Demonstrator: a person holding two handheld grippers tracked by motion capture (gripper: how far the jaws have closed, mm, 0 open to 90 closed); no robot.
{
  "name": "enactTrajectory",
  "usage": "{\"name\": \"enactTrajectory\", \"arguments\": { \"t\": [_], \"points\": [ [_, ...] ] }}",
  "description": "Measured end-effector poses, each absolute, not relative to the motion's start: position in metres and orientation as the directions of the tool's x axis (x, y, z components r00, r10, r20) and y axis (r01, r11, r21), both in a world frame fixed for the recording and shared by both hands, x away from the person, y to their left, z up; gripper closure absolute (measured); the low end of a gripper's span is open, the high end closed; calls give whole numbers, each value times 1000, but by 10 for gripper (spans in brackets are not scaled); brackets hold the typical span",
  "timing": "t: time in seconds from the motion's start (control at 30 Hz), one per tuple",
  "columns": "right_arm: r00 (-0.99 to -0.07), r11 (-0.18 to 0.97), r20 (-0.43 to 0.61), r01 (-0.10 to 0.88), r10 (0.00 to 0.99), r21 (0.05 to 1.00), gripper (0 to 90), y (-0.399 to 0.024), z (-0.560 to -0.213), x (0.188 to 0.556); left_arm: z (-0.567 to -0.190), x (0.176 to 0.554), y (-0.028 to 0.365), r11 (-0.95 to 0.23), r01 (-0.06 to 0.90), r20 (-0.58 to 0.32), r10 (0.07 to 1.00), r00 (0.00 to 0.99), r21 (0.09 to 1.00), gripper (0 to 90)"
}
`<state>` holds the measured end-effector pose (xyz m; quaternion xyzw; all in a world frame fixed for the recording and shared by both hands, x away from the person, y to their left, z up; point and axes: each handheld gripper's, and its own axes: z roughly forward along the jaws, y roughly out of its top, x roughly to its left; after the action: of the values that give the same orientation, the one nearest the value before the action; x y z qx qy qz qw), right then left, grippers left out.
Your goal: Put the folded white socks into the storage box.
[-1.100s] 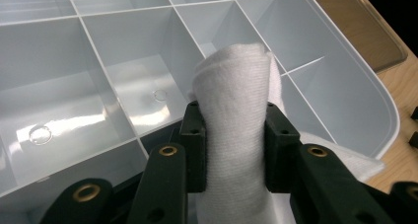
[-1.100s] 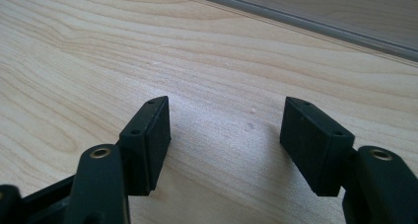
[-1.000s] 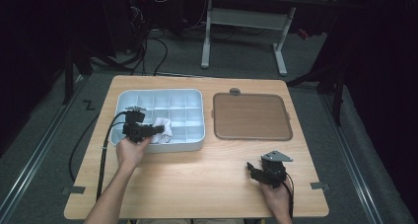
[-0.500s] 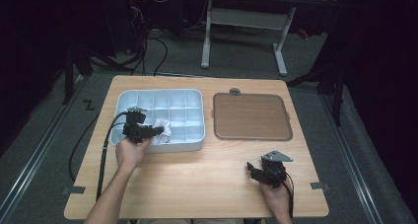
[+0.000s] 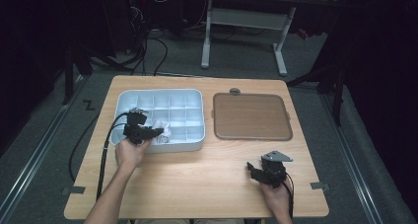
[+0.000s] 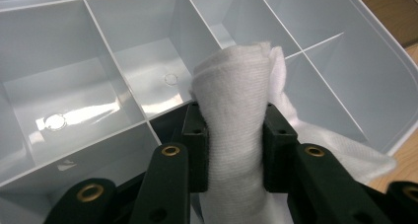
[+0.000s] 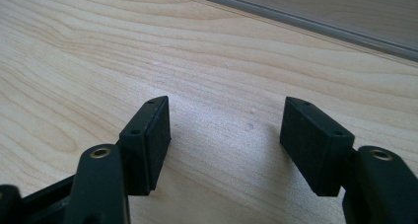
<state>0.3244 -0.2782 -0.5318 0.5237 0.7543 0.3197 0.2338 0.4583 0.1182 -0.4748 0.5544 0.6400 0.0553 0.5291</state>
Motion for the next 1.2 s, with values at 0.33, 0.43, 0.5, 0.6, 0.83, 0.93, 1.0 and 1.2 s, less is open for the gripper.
{"name": "enactTrajectory", "arguments": {
  "t": [0.33,0.43,0.5,0.6,0.83,0.93,1.0,1.2],
  "points": [
    [-342,247,-18,640,939,727,367,-278,-532,324,-476,458,118,371,657,-609,775,171,656,701],
    [-342,247,-18,640,939,727,367,-278,-532,324,-476,458,118,365,660,-603,779,171,657,702],
    [-342,246,-17,641,940,727,368,-278,-532,324,-477,457,117,349,661,-588,790,174,664,704],
    [-342,246,-17,640,940,728,368,-278,-532,324,-478,458,116,350,666,-589,790,168,659,705],
    [-342,246,-17,640,940,727,368,-278,-532,324,-483,459,114,316,681,-554,817,159,661,705],
    [-342,247,-17,640,939,728,368,-278,-532,324,-494,458,99,203,695,-453,869,196,690,716],
    [-341,242,-12,641,940,728,368,-279,-532,325,-493,459,98,215,706,-465,867,181,675,714],
    [-341,244,-15,641,940,727,368,-278,-532,325,-493,460,101,242,711,-497,851,173,661,708]
  ]
}}
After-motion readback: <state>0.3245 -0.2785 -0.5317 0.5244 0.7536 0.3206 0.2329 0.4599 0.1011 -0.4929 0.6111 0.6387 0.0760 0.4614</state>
